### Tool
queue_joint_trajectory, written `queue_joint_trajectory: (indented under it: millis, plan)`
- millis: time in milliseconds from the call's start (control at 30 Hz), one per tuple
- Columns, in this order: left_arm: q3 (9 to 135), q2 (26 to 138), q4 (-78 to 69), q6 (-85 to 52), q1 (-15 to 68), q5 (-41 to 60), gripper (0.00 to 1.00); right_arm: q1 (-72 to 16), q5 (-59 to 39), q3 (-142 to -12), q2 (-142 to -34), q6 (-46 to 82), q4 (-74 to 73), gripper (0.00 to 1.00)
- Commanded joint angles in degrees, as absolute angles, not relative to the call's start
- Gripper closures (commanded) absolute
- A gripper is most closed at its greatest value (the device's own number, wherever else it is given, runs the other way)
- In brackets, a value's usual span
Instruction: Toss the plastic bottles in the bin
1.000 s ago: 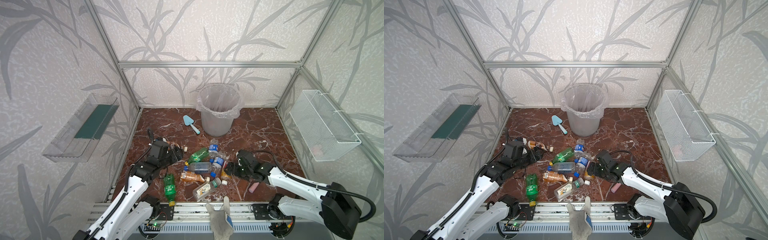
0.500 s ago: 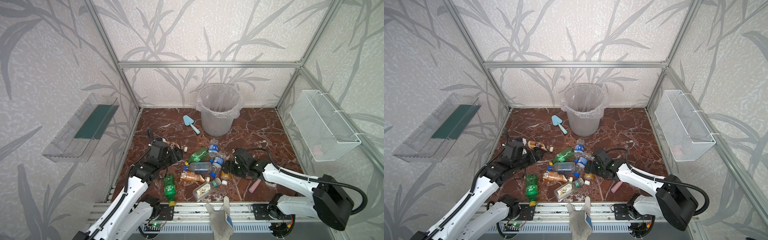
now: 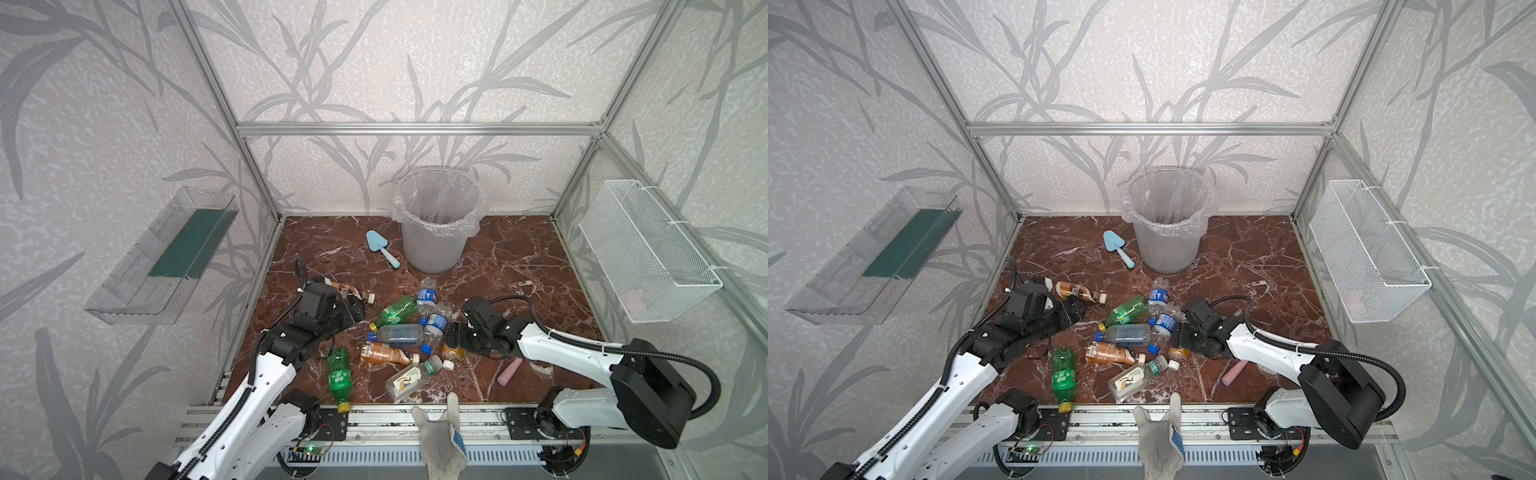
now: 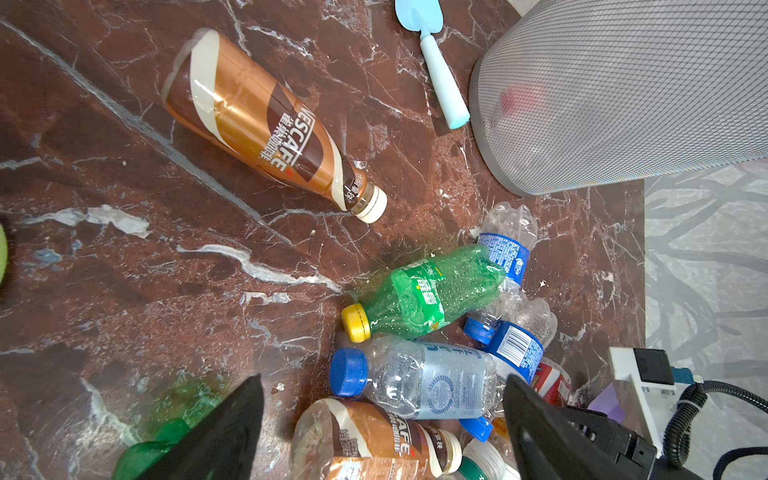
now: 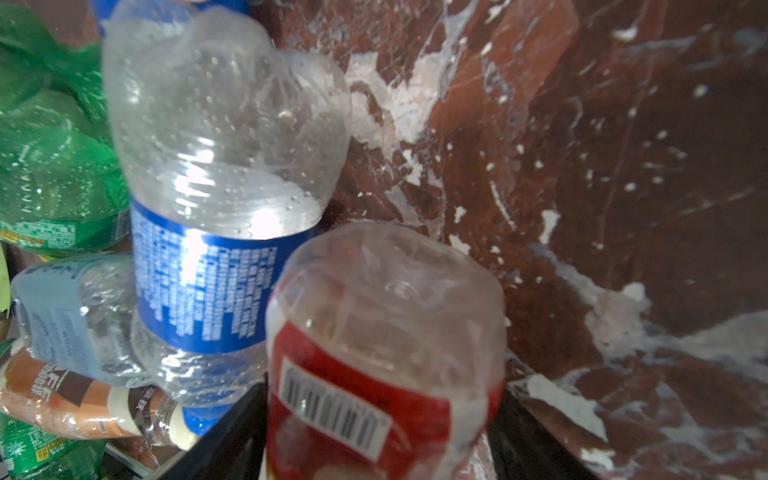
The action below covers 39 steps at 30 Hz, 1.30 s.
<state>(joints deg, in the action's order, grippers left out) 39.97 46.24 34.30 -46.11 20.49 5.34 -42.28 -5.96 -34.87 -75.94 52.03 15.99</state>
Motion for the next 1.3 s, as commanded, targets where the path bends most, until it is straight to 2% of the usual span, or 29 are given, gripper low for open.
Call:
queue_joint_trajectory:
  millis: [0,400,733,1067,1267]
  plan:
    - [40.1,45.4,35.4,-45.9,20.1,3.9,0.11,-42.5,-3.7,-35.5,-75.3,51.4,18.7,0.24]
    - [39.5,45.7,34.8,-46.3,20.1,4.0,0.11,-42.3,-0.7,-34.7,-73.0,51.0,23.2,0.33]
    - [39.7,45.6,35.2,-46.3,20.1,3.7,0.11,-41.2,-0.5,-33.1,-68.8,48.8,25.6,0.45]
    - [40.1,45.6,35.5,-46.1,20.1,3.4,0.11,-36.8,-1.3,-32.8,-59.5,46.3,32.6,0.49]
    - [39.8,45.7,35.0,-46.1,20.1,3.6,0.11,-34.3,-2.8,-37.3,-54.4,43.9,38.0,0.5]
